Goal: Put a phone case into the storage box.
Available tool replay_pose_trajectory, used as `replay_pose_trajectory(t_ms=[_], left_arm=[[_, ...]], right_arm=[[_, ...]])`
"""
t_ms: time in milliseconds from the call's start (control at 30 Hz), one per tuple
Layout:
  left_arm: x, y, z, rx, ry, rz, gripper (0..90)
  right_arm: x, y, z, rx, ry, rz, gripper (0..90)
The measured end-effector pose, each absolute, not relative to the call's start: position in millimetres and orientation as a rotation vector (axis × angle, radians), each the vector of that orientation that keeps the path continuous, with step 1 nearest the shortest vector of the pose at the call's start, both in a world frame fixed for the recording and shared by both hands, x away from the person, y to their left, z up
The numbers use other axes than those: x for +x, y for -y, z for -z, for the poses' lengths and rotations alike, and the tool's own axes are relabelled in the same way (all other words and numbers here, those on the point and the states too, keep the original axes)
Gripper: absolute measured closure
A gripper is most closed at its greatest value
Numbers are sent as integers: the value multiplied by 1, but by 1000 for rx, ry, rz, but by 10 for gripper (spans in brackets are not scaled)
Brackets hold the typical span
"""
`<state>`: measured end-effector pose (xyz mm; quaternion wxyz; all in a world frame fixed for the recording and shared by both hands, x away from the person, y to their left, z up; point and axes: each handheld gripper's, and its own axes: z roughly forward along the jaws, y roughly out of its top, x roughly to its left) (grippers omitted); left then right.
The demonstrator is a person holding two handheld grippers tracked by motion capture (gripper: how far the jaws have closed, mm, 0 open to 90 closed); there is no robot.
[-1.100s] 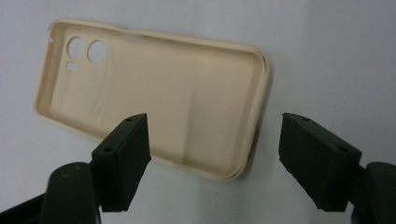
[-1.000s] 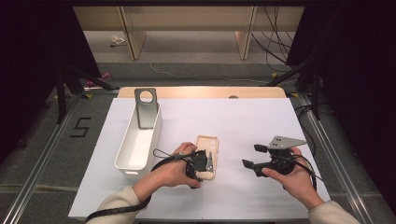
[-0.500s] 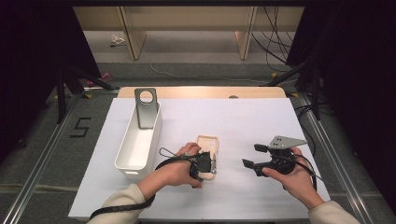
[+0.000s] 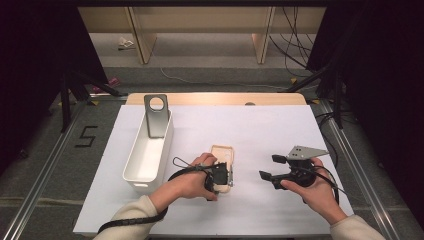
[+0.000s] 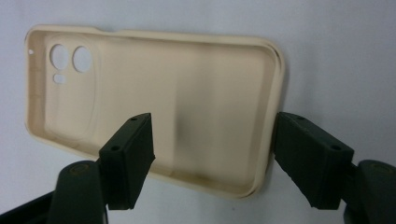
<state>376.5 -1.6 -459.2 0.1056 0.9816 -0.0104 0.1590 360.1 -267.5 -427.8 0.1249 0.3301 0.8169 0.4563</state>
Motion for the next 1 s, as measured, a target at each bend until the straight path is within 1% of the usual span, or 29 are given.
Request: replay_pose_trajectory(t_ms=[100,133,267,667,767,1000], left_arm=[[376,2,459,2903,26,-435,322],[376,2,458,2907,50,-435,347],[374,3,458,2920,57,-389,443],[368,4,457,2933,94,-351,632],[368,4,458,2935,92,-339,669],[368,6,457,2951,87,-315,708]], right_arm=[[360,267,428,962,-2381,-1330,219],[360,267,428,962,-2382,-1329,220],[360,267,428,961,-2384,-1328,219],[360,266,429,959,-2393,-1324,218],[360,266,429,959,-2394,-1325,218],[360,266,429,958,-2395,-1326,218]])
